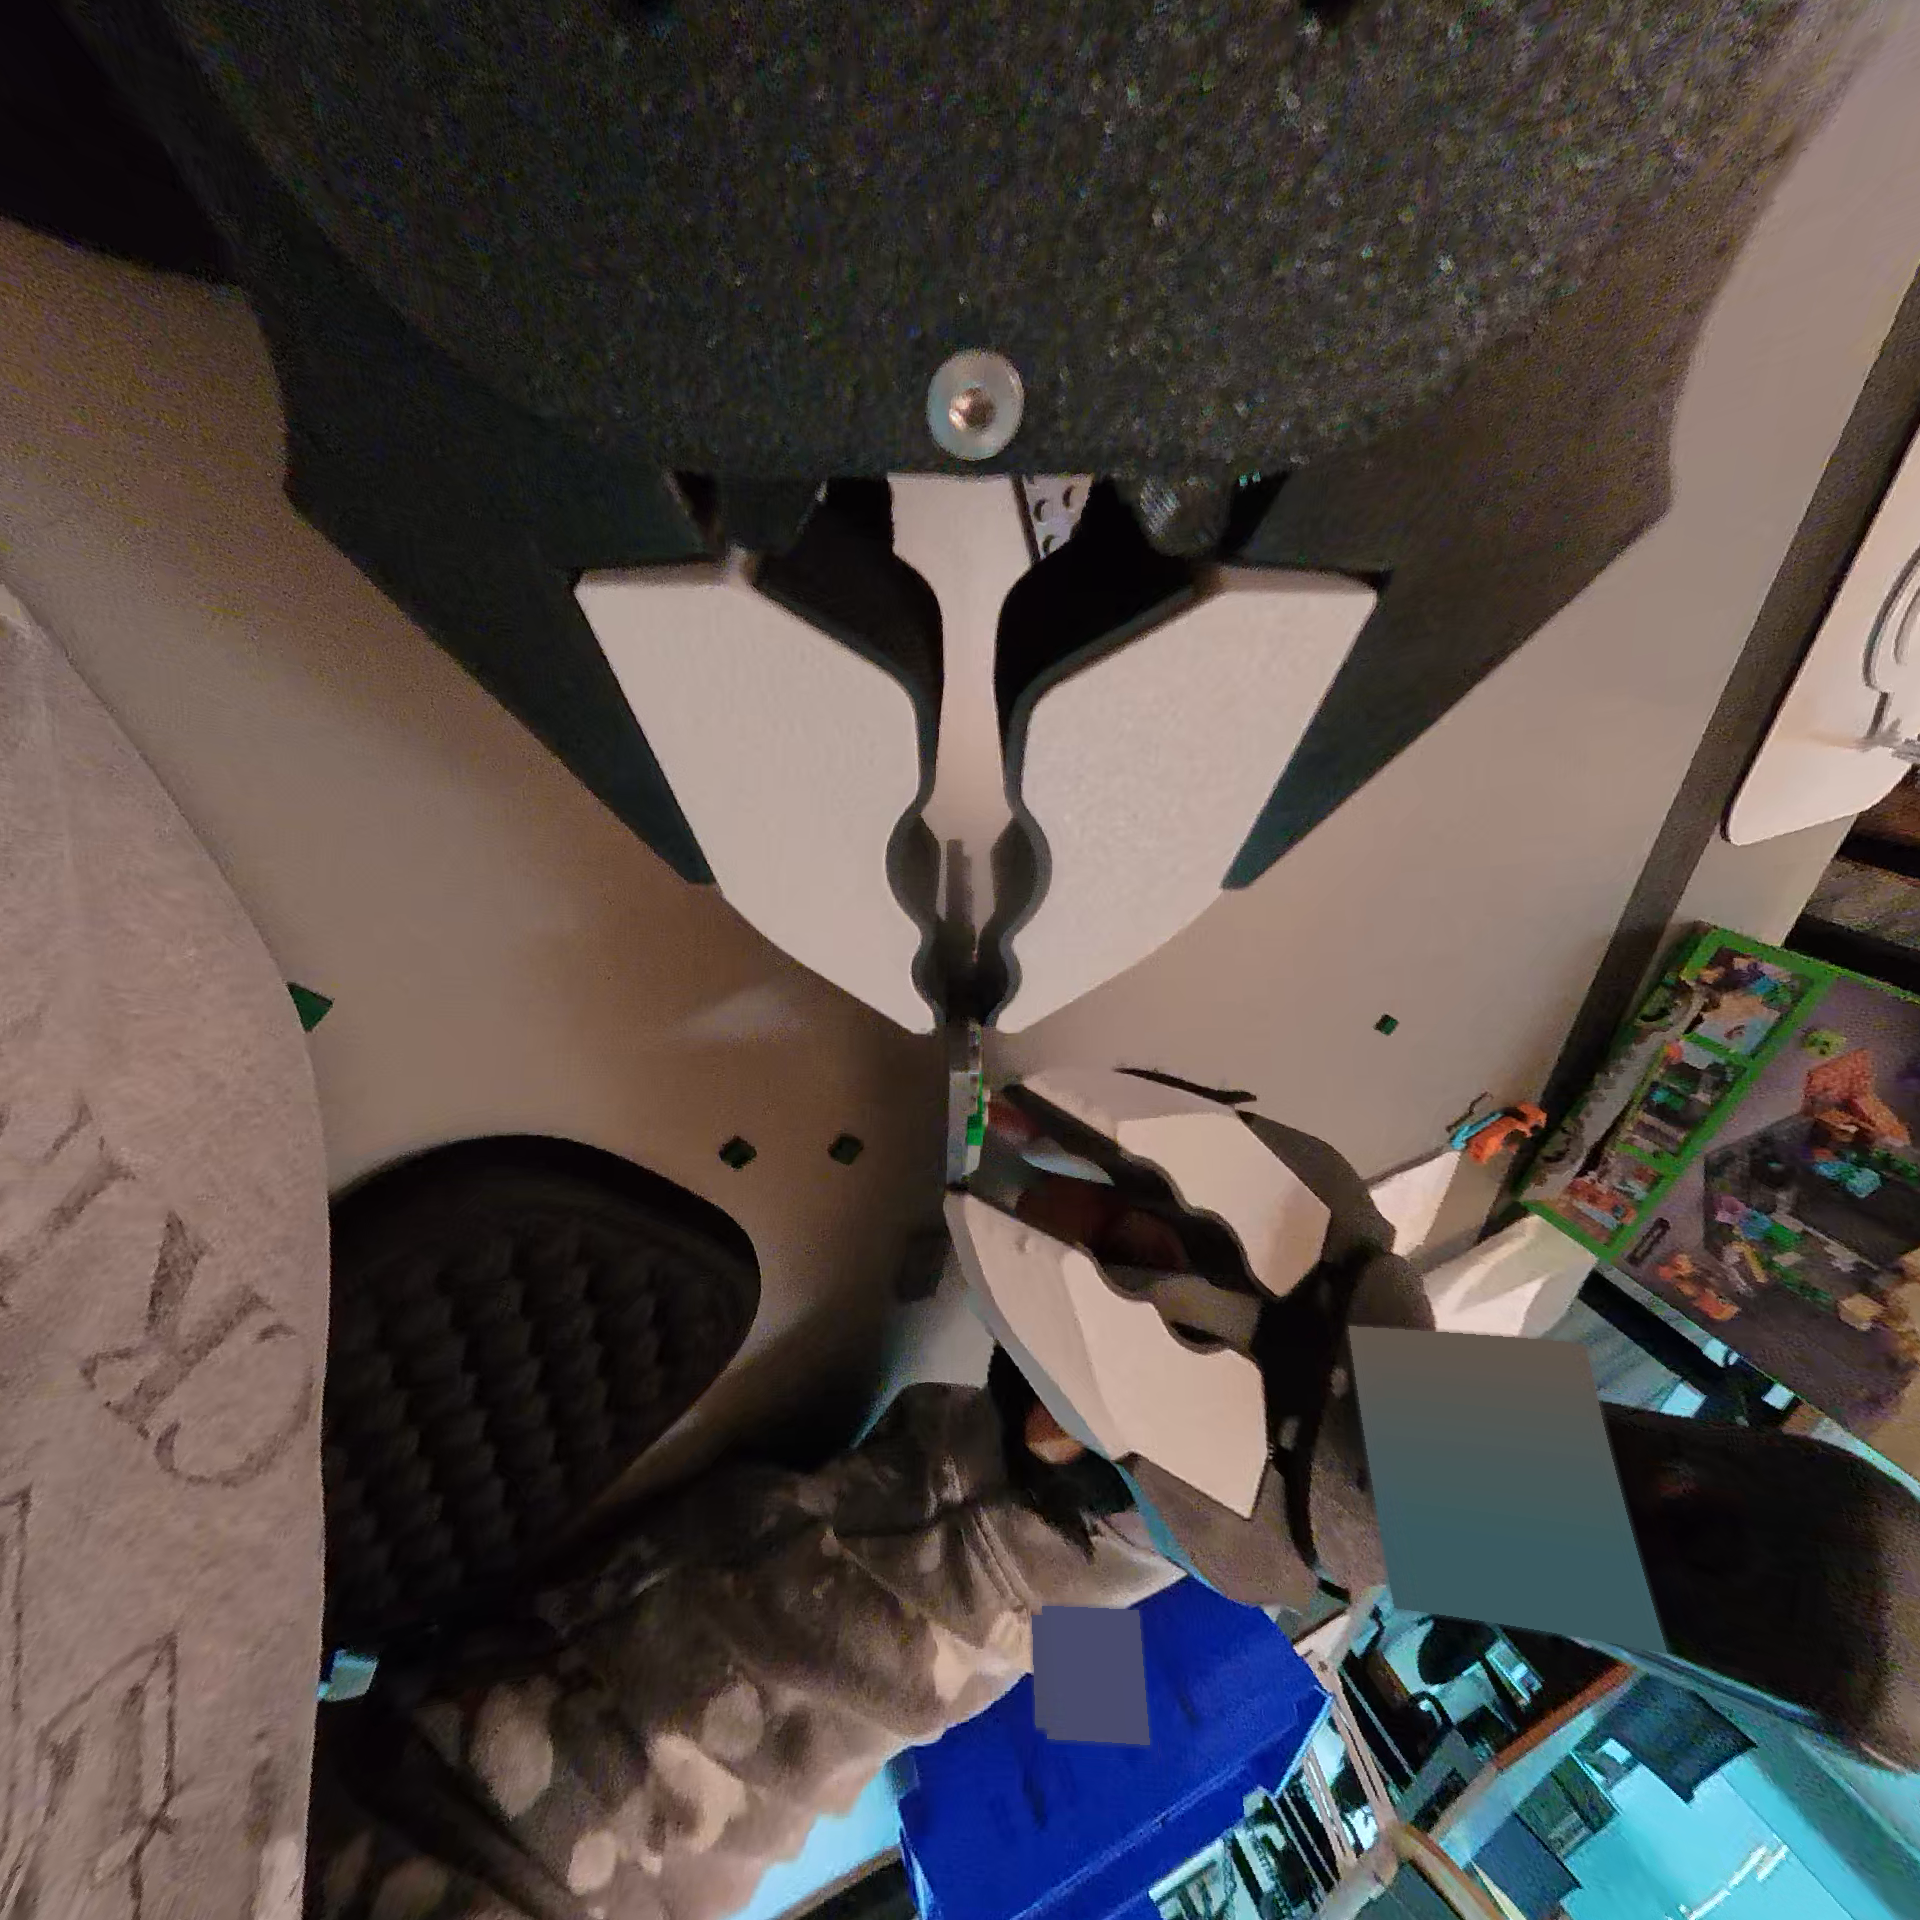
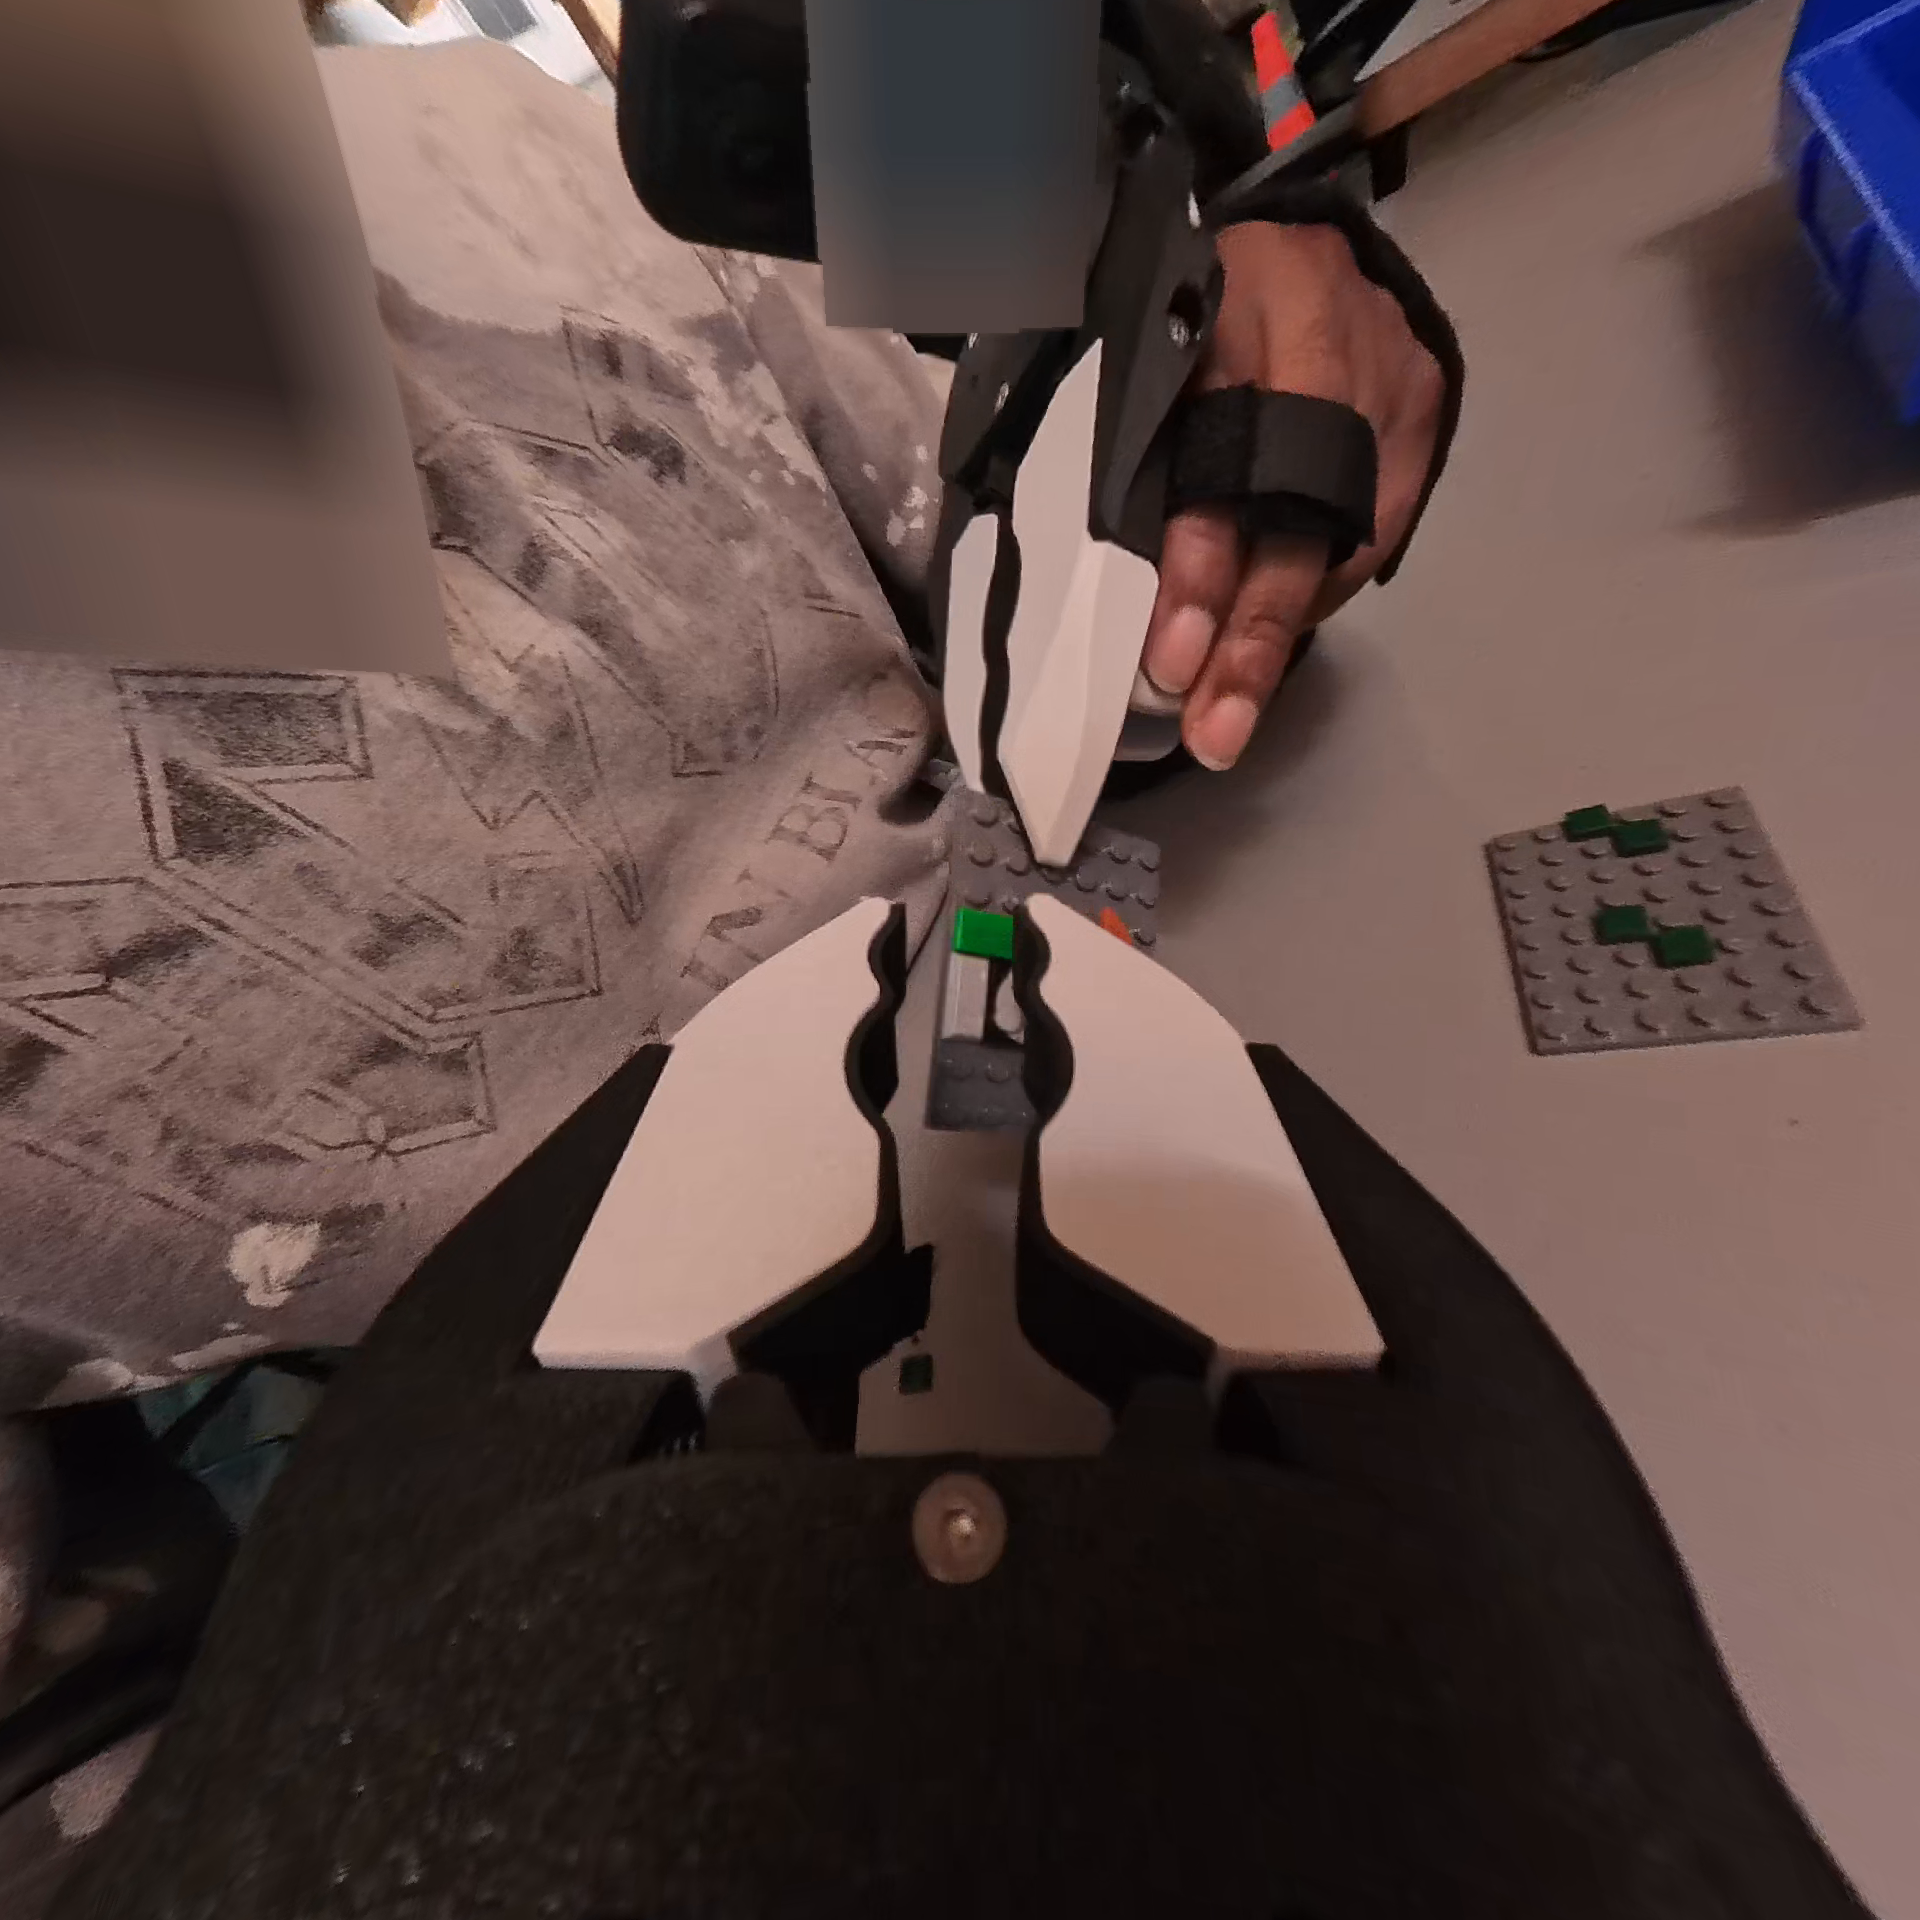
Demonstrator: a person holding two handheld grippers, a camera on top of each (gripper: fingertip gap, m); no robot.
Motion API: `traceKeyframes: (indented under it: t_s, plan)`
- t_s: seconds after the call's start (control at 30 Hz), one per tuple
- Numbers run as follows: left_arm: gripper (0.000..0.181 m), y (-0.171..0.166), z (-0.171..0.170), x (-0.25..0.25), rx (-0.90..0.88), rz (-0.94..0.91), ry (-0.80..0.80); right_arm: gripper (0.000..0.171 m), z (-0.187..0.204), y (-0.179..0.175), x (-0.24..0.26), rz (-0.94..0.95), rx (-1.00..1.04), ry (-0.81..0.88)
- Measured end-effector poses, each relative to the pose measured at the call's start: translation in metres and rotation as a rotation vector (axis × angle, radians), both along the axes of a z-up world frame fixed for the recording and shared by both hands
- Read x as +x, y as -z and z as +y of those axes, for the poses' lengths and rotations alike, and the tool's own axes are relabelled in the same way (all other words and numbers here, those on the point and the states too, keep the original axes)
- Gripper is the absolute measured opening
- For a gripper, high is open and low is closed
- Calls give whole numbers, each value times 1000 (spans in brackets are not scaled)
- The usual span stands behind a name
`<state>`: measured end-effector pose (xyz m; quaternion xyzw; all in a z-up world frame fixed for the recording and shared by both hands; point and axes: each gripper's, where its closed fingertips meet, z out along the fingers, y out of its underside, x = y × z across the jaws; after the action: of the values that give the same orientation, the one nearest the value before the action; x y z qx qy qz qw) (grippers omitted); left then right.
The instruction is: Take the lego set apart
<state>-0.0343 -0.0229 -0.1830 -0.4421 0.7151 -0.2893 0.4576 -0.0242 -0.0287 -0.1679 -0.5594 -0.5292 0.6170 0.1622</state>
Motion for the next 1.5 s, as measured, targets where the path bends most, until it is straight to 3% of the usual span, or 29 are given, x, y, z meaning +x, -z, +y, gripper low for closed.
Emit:
traceKeyframes:
  t_s: [0.47,0.67,0.93,1.03,1.2,1.23,1.37,1.47,1.5]
  plan:
    - [5,10,-26,5,-17,34,124,10,-28,16,0,-27,-17,-147]
    - [5,4,-32,9,88,17,134,4,-36,10,3,15,-47,-204]
    - [5,-5,-28,4,102,7,109,0,-21,10,2,-7,96,-91]
    - [5,-17,-47,5,49,-41,182,0,-5,15,4,-41,129,-11]
    - [5,-18,-24,-2,40,-42,100,0,-3,-6,7,34,191,41]
    - [5,-20,-24,-2,22,-55,101,2,-4,-7,6,37,214,48]
    - [5,-20,-18,-2,-33,-78,79,36,-8,0,-1,-2,294,58]
    - [5,-24,-5,-5,-112,-115,41,38,0,10,-10,-63,447,120]
    - [5,-26,-2,-5,-135,-125,28,28,4,10,-13,-68,490,149]
